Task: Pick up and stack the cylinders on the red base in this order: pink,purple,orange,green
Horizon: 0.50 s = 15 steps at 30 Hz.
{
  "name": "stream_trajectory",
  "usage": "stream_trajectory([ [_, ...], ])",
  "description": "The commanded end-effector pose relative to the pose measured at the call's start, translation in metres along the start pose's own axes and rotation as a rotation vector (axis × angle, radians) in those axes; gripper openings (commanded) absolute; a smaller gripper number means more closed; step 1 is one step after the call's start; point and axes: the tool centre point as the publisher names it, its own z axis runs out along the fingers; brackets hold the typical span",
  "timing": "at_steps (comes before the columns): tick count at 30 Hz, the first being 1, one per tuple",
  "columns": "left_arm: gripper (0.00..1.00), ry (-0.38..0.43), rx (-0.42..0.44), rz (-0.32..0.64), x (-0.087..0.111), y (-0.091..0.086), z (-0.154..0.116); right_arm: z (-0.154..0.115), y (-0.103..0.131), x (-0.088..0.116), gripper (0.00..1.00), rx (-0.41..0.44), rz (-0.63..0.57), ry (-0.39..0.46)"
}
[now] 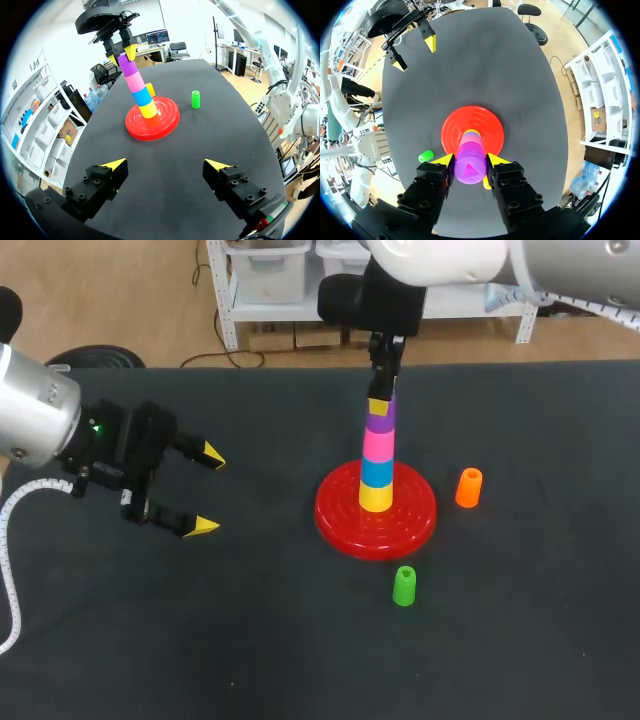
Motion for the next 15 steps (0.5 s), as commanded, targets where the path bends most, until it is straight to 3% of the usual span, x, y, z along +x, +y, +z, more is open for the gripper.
stream_trajectory([
  [1,1.0,-0.002,0.001,0.002,0.001,0.001,0.0,0.011,0.001,0.003,1.0,0.015,0.004,-0.012],
  [15,1.0,-0.002,0.001,0.002,0.001,0.001,0.0,-0.017,0.015,0.007,1.0,0.119,0.014,-0.065],
])
